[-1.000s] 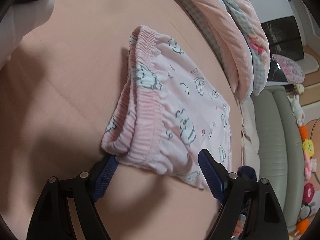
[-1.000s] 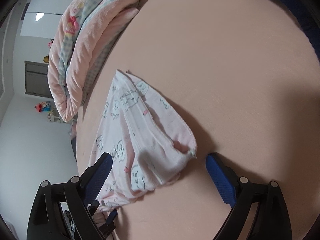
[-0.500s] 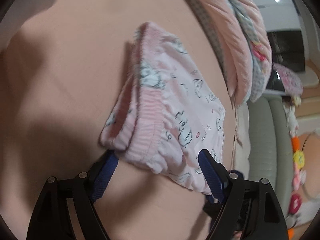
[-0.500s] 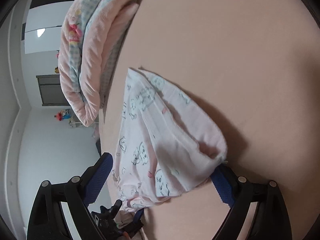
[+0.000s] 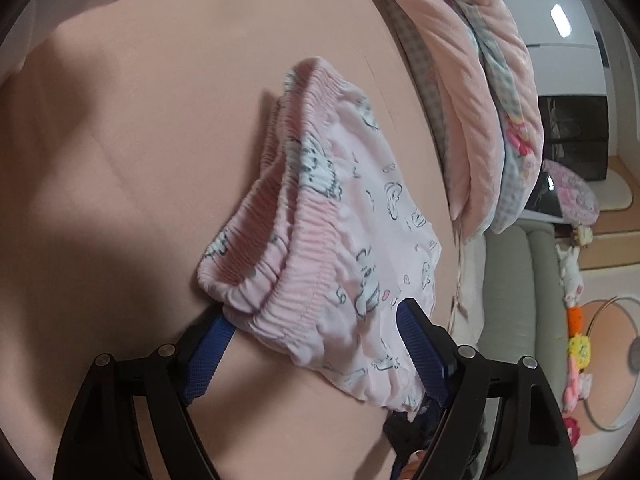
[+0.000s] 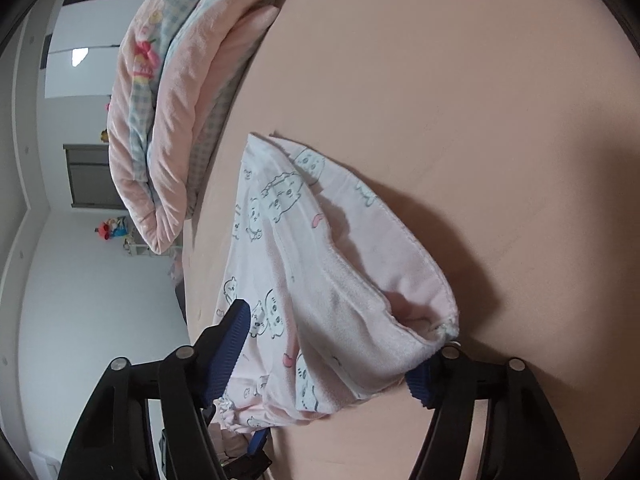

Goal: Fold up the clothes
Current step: 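Grasp the waistband with the left gripper while the right gripper grasps the hem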

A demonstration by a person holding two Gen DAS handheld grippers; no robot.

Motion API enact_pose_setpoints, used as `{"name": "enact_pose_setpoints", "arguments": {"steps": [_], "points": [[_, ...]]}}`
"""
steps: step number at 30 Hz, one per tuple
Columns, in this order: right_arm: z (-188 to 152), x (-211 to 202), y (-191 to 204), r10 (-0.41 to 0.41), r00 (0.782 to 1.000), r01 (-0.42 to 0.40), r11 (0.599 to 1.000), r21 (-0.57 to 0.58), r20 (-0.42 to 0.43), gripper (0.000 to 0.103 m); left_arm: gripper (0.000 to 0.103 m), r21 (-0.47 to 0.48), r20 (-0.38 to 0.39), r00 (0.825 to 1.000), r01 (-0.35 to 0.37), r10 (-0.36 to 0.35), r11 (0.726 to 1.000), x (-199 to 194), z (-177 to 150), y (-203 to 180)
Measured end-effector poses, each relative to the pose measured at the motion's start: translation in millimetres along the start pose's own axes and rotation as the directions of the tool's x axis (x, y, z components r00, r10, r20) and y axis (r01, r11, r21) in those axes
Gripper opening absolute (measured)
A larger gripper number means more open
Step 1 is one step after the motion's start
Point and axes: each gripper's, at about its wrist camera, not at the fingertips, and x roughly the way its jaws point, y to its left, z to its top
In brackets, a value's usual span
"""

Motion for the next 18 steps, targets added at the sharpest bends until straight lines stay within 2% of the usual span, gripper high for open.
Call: {"name": "enact_pose_setpoints", "arguments": {"steps": [2, 3, 5, 8, 10, 13, 14, 15, 16, 18], "points": [[-3.0, -1.7, -9.4, -0.014, 1.000, 0.014, 1.000, 0.014, 0.006, 0.036, 0.081, -0.002, 0.009, 1.000, 0.006, -0.006, 1.000, 0.3, -0.6, 1.8], [-4.4, -2.2, -14.8, -0.010, 1.000, 0.010, 1.000, 0.017, 0.007, 0.031, 0.080, 0.003, 0.011, 1.000, 0.002, -0.002, 1.000, 0.9, -1.3, 0.6], [-5.9, -2.8, -24.0, 0.006, 1.000, -0.006, 1.000, 0.023, 0.006, 0.015, 0.079, 0.012, 0.018, 1.000, -0.009, 0.009, 1.000, 1.8, -2.3, -1.5], [-6.8, -2.0, -31.6, 0.020, 1.000, -0.020, 0.999, 0.030, -0.001, 0.012, 0.075, 0.025, 0.027, 0.999, -0.035, 0.035, 0.999, 2.9, -3.3, -4.7], [-8.9, -1.2, -29.4, -0.003, 1.000, 0.003, 1.000, 0.011, -0.002, 0.012, 0.074, 0.041, 0.029, 0.998, -0.060, 0.059, 0.997, 4.2, -3.9, -8.0], [-11.4, -0.3, -24.1, -0.038, 0.999, 0.038, 0.999, -0.032, -0.002, 0.012, 0.067, 0.076, 0.030, 0.994, -0.105, 0.103, 0.992, 5.0, -5.5, -12.1], [-12.1, -0.1, -23.4, -0.044, 0.999, 0.044, 0.998, -0.041, -0.001, 0.012, 0.061, 0.095, 0.034, 0.991, -0.129, 0.126, 0.987, 6.0, -6.4, -15.1], [-13.0, 0.1, -23.2, -0.048, 0.999, 0.048, 0.998, -0.049, 0.001, 0.012, 0.058, 0.116, 0.040, 0.987, -0.156, 0.153, 0.981, 5.9, -7.4, -16.7], [-14.1, 0.5, -23.3, -0.050, 0.999, 0.050, 0.997, -0.056, 0.003, 0.012, 0.050, 0.152, 0.049, 0.979, -0.201, 0.196, 0.968, 8.1, -9.2, -21.2], [-15.8, 1.3, -21.6, -0.064, 0.998, 0.064, 0.995, -0.080, 0.005, 0.012, 0.041, 0.223, 0.070, 0.960, -0.280, 0.271, 0.934, 11.7, -13.4, -29.5]]}}
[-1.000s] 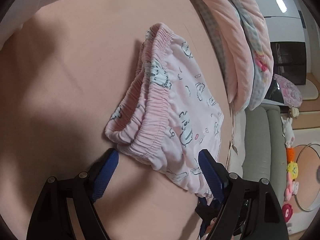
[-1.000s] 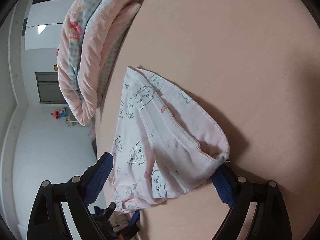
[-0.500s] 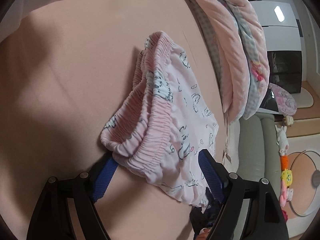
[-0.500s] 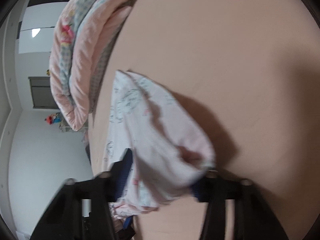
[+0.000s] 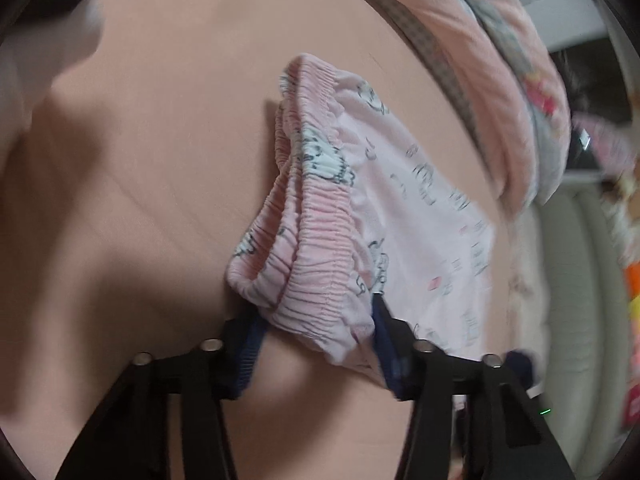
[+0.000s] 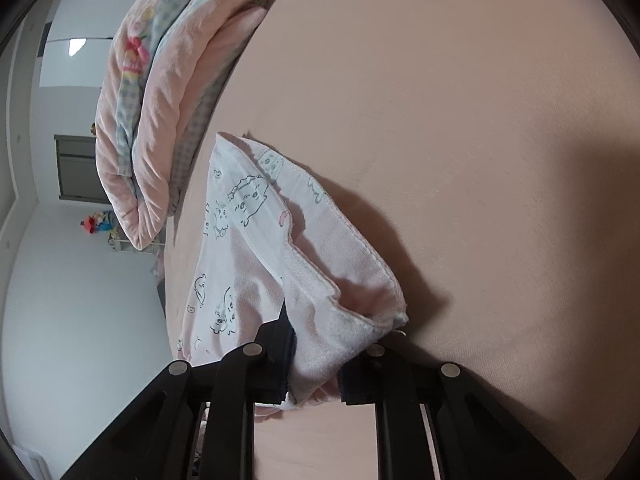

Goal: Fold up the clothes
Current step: 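Grasp the waistband with the left gripper while the right gripper grasps the hem, then hold the pants with both grippers and tug them flat on the sheet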

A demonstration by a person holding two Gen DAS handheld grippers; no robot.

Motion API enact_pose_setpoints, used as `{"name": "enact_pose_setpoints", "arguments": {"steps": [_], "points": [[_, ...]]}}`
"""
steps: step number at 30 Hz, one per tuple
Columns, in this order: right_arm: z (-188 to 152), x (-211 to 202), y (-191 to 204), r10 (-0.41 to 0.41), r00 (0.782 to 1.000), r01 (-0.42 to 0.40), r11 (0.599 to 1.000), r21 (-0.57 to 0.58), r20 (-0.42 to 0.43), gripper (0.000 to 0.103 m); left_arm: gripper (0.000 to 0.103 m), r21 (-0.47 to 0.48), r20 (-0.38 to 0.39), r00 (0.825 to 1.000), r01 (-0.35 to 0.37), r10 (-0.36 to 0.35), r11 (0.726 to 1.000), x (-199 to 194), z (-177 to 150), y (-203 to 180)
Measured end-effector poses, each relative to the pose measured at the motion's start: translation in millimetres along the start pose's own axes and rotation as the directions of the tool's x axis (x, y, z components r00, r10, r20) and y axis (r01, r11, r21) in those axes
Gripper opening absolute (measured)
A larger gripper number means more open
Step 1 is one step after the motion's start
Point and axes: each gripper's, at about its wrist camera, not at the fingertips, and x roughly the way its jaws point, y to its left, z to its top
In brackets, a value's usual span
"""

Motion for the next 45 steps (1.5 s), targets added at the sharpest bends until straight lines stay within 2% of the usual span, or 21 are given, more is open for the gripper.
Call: {"name": "enact_pose_setpoints", "arguments": {"steps": [2, 4, 7, 9, 12, 16, 19, 25, 32, 39, 41, 43, 45], "points": [[-1.2, 1.0, 3.9, -0.023, 1.000, 0.023, 0.999, -0.032, -0.001, 0.012, 0.039, 0.080, 0.013, 0.997, -0.073, 0.072, 0.994, 1.8, -3.4, -10.6], [-2.0, 3.0, 11.1, -0.061, 0.998, 0.060, 0.995, -0.078, -0.005, 0.012, 0.038, 0.155, 0.037, 0.989, -0.147, 0.143, 0.977, 4.8, -7.8, -22.5], [-3.4, 6.8, 30.1, -0.172, 0.985, 0.169, 0.966, -0.196, 0.003, 0.012, 0.036, 0.238, 0.073, 0.971, -0.239, 0.228, 0.941, 9.1, -14.6, -37.0], [-6.0, 12.3, 50.0, -0.273, 0.962, 0.267, 0.917, -0.297, 0.020, 0.012, 0.036, 0.273, 0.088, 0.959, -0.284, 0.270, 0.919, 11.2, -17.1, -44.4], [-13.8, 21.7, 72.8, -0.397, 0.915, 0.389, 0.820, -0.420, 0.072, 0.012, 0.036, 0.278, 0.081, 0.955, -0.296, 0.285, 0.914, 12.8, -15.8, -46.2], [-25.7, 32.7, 90.6, -0.492, 0.858, 0.492, 0.697, -0.522, 0.150, 0.013, 0.036, 0.305, 0.072, 0.954, -0.299, 0.291, 0.904, 14.6, -15.4, -48.2], [-30.1, 36.0, 95.5, -0.517, 0.836, 0.523, 0.650, -0.552, 0.182, 0.013, 0.036, 0.337, 0.067, 0.951, -0.305, 0.301, 0.891, 15.1, -15.9, -50.6], [-30.1, 35.6, 99.8, -0.525, 0.827, 0.534, 0.623, -0.571, 0.201, 0.013, 0.036, 0.392, 0.052, 0.944, -0.319, 0.326, 0.863, 18.6, -13.4, -65.4], [-38.2, 41.1, 111.9, -0.552, 0.793, 0.566, 0.515, -0.644, 0.255, 0.013, 0.036, 0.517, 0.088, 0.920, -0.370, 0.382, 0.772, 29.8, -13.7, -95.2], [-48.5, 40.9, 133.5, -0.585, 0.741, 0.619, 0.405, -0.673, 0.330, 0.013, 0.032, 0.530, 0.106, 0.913, -0.387, 0.394, 0.755, 25.3, -19.6, -105.0], [-48.0, 35.4, 138.9, -0.586, 0.732, 0.627, 0.378, -0.681, 0.349, 0.013, 0.032, 0.537, 0.107, 0.913, -0.385, 0.393, 0.750, 22.1, -20.8, -106.2], [-43.4, 25.2, 141.3, -0.587, 0.728, 0.631, 0.373, -0.680, 0.353, 0.013, 0.032, 0.542, 0.102, 0.914, -0.383, 0.394, 0.748, 18.4, -21.8, -105.1], [-38.9, 15.0, 137.0, -0.592, 0.730, 0.631, 0.392, -0.669, 0.341, 0.013, 0.032, 0.543, 0.097, 0.914, -0.380, 0.393, 0.749, 15.6, -22.5, -103.2]]}}
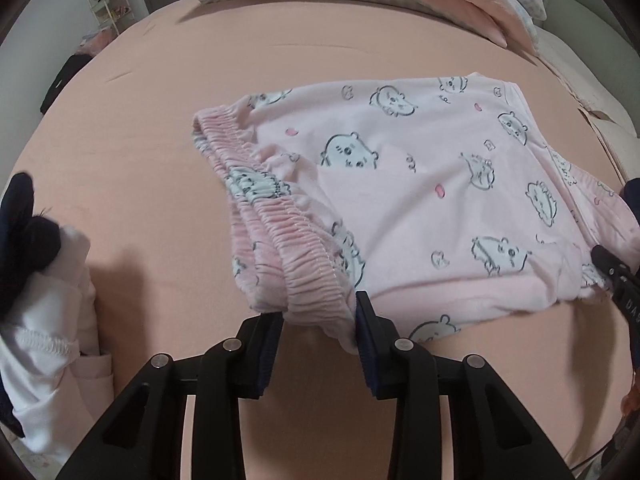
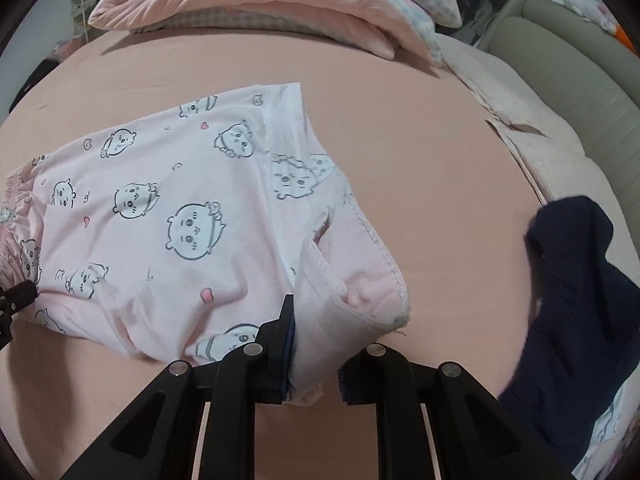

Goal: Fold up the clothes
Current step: 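Hold the pants with both grippers and tug them flat on the sheet, then open both grippers and release the pants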

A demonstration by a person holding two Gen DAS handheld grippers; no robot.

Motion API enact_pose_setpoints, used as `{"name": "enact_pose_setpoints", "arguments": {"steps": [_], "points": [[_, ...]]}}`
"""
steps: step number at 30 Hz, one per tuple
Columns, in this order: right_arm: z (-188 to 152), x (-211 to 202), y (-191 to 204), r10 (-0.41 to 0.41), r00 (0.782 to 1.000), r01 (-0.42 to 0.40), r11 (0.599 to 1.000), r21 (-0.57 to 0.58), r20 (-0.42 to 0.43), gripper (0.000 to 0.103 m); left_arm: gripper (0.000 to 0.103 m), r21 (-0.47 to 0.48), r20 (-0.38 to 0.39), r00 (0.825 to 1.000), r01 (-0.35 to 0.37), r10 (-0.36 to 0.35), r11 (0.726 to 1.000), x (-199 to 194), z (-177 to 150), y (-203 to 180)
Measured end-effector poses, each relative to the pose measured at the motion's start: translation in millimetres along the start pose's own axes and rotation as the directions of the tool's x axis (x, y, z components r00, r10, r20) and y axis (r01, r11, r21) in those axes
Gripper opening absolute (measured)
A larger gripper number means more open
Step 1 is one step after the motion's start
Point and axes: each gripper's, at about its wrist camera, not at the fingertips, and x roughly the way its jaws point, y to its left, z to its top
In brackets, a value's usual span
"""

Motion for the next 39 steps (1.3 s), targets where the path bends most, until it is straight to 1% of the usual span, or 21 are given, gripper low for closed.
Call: {"name": "enact_pose_setpoints", "arguments": {"steps": [3, 6, 8, 10, 13, 14, 16, 17, 18, 19, 20, 21, 22, 26, 30, 32, 34, 35, 36, 37, 39], "points": [[-7.9, -4.4, -16.1, 0.008, 1.000, -0.007, 1.000, 0.025, -0.012, 0.013, 0.030, 0.000, 0.006, 1.000, 0.006, -0.006, 1.000, -6.5, -3.5, 2.8], [-12.9, -10.3, -24.4, 0.003, 1.000, -0.003, 1.000, 0.014, -0.013, 0.013, 0.027, -0.001, 0.009, 1.000, 0.012, -0.012, 1.000, -11.4, -4.0, 4.2], [-16.5, -11.9, -28.4, 0.019, 1.000, -0.019, 1.000, 0.019, -0.021, 0.013, 0.027, -0.011, 0.007, 1.000, 0.023, -0.023, 1.000, -13.1, -2.7, 5.5], [-21.3, -13.2, -34.2, 0.045, 0.999, -0.043, 0.997, 0.057, -0.029, 0.013, 0.027, -0.028, 0.008, 0.999, 0.040, -0.039, 0.999, -17.6, -11.7, 11.5], [-27.8, -13.7, -50.6, 0.164, 0.986, -0.159, 0.974, 0.159, -0.021, 0.015, 0.027, -0.096, 0.013, 0.995, 0.095, -0.094, 0.991, -19.7, -21.1, 20.1], [-29.6, -15.4, -54.9, 0.180, 0.984, -0.174, 0.967, 0.184, -0.017, 0.018, 0.027, -0.125, 0.006, 0.994, 0.109, -0.109, 0.986, -21.2, -26.2, 24.7], [-32.3, -18.4, -64.0, 0.179, 0.984, -0.175, 0.961, 0.213, 0.000, 0.019, 0.029, -0.183, -0.004, 0.990, 0.138, -0.141, 0.973, -24.3, -36.3, 33.9], [-33.4, -19.8, -68.3, 0.186, 0.983, -0.183, 0.957, 0.225, 0.009, 0.020, 0.034, -0.215, -0.017, 0.987, 0.155, -0.163, 0.964, -23.5, -40.1, 38.1], [-34.7, -22.0, -71.0, 0.193, 0.981, -0.191, 0.954, 0.233, 0.013, 0.022, 0.045, -0.231, -0.025, 0.985, 0.161, -0.171, 0.960, -21.8, -45.0, 39.4], [-36.2, -24.6, -73.0, 0.198, 0.980, -0.197, 0.951, 0.240, 0.017, 0.032, 0.051, -0.237, -0.019, 0.984, 0.169, -0.179, 0.957, -23.2, -48.5, 40.5], [-37.0, -26.6, -75.3, 0.198, 0.980, -0.198, 0.949, 0.244, 0.023, 0.042, 0.059, -0.243, -0.012, 0.982, 0.178, -0.186, 0.954, -24.8, -52.0, 41.7], [-37.4, -28.3, -77.8, 0.196, 0.980, -0.197, 0.949, 0.245, 0.031, 0.047, 0.063, -0.249, -0.005, 0.981, 0.186, -0.194, 0.950, -26.4, -55.5, 42.8], [-37.7, -30.0, -80.3, 0.193, 0.980, -0.196, 0.949, 0.247, 0.039, 0.052, 0.064, -0.241, -0.001, 0.981, 0.190, -0.196, 0.952, -29.3, -58.1, 42.7], [-40.2, -31.3, -82.6, 0.215, 0.975, -0.220, 0.940, 0.259, 0.049, 0.055, 0.065, -0.231, 0.015, 0.976, 0.217, -0.219, 0.949, -39.1, -65.6, 43.7], [-46.1, -34.6, -80.0, 0.223, 0.974, -0.228, 0.935, 0.274, 0.048, 0.056, 0.065, -0.246, 0.055, 0.969, 0.247, -0.241, 0.937, -50.0, -70.2, 46.2], [-48.2, -36.9, -79.2, 0.229, 0.972, -0.234, 0.932, 0.277, 0.051, 0.056, 0.065, -0.232, 0.065, 0.969, 0.245, -0.236, 0.941, -54.2, -71.6, 43.5], [-49.8, -38.9, -78.3, 0.236, 0.970, -0.241, 0.929, 0.281, 0.054, 0.056, 0.065, -0.222, 0.046, 0.966, 0.260, -0.256, 0.940, -52.9, -72.3, 41.2], [-50.4, -39.3, -79.1, 0.256, 0.965, -0.260, 0.920, 0.292, 0.055, 0.056, 0.065, -0.232, 0.038, 0.961, 0.275, -0.274, 0.933, -52.8, -73.6, 41.9], [-51.2, -38.2, -82.6, 0.299, 0.953, -0.301, 0.896, 0.326, 0.058, 0.056, 0.065, -0.247, 0.034, 0.956, 0.291, -0.292, 0.924, -52.5, -75.2, 43.2], [-52.3, -36.3, -87.3, 0.349, 0.935, -0.347, 0.861, 0.372, 0.063, 0.056, 0.065, -0.262, 0.031, 0.950, 0.307, -0.310, 0.915, -52.1, -76.9, 44.5], [-56.5, -31.7, -97.5, 0.413, 0.906, -0.404, 0.789, 0.463, 0.086, 0.056, 0.065, -0.283, 0.043, 0.946, 0.321, -0.322, 0.904, -45.9, -72.4, 41.5]]}}
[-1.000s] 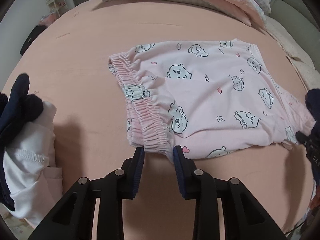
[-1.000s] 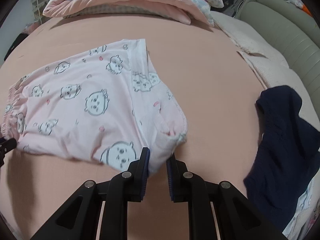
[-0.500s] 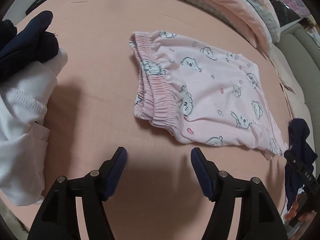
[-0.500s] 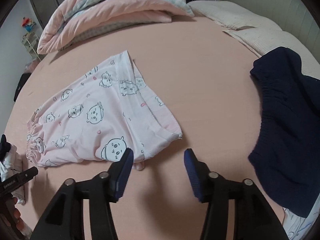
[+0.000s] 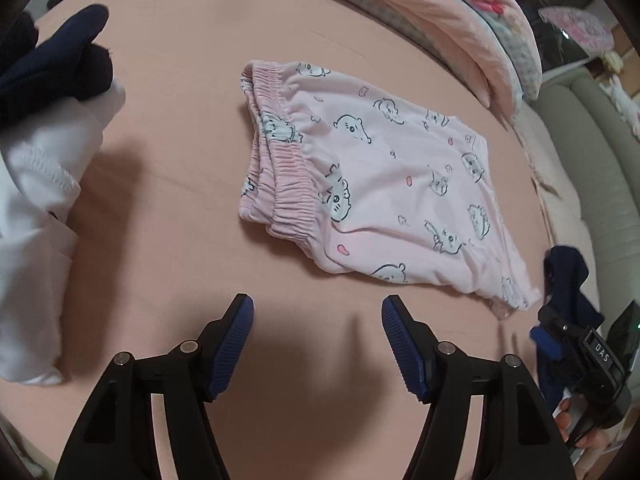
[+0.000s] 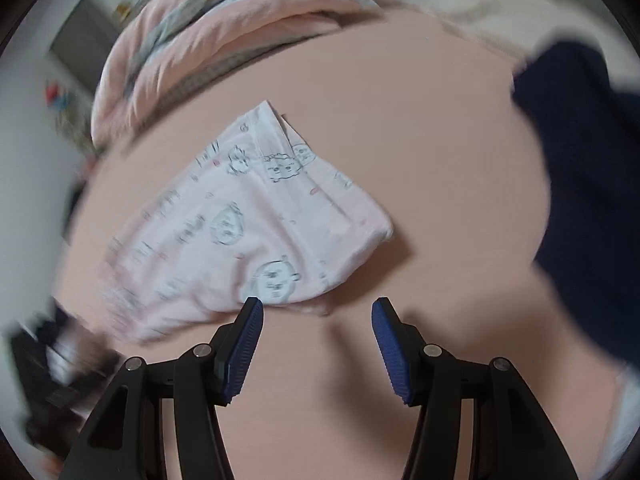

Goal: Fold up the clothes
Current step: 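Open both grippers and release the pants, then grasp the waistband with the left gripper while the right gripper grasps the hem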

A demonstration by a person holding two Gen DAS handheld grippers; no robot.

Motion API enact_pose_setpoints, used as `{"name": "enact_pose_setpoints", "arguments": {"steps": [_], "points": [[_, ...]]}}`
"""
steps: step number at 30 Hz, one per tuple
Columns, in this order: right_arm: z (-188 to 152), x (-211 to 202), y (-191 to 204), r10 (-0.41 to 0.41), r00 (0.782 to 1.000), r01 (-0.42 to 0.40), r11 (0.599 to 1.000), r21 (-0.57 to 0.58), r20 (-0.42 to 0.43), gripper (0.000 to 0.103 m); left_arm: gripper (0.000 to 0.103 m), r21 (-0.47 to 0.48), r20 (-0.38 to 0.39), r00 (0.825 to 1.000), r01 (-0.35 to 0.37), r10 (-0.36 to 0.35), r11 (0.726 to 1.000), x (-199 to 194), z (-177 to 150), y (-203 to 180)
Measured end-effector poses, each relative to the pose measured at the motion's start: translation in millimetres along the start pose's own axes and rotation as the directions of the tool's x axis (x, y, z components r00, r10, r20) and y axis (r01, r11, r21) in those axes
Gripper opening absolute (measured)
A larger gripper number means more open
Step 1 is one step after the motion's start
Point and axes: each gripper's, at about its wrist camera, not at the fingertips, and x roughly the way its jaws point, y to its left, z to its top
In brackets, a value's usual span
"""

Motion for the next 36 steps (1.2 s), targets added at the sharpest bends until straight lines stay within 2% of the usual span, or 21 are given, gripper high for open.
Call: {"name": "enact_pose_setpoints", "arguments": {"steps": [4, 13, 19, 25, 36], "points": [[-0.2, 2.1, -13.1, -0.013, 1.000, 0.012, 0.998, 0.066, 0.011, 0.057, 0.065, -0.031, 0.010, 1.000, 0.021, -0.021, 0.999, 5.3, 0.3, -0.5], [0.6, 22.3, -21.5, 0.052, 0.999, -0.051, 0.990, 0.129, -0.001, 0.057, 0.074, -0.158, -0.003, 0.998, 0.067, -0.068, 0.985, 26.1, 8.2, 8.1], [2.4, 46.0, -14.8, 0.113, 0.993, -0.109, 0.983, 0.145, -0.019, 0.057, 0.074, -0.138, -0.008, 0.996, 0.086, -0.088, 0.987, 32.5, 17.7, 3.7], [11.9, 62.7, -10.4, 0.141, 0.990, -0.139, 0.977, 0.164, -0.002, 0.057, 0.075, -0.110, -0.017, 0.995, 0.093, -0.095, 0.990, 42.1, 30.6, -1.7], [29.2, 76.0, -12.9, 0.198, 0.980, -0.197, 0.956, 0.215, 0.019, 0.057, 0.075, -0.154, -0.010, 0.992, 0.125, -0.128, 0.980, 49.6, 45.3, -0.8]]}}
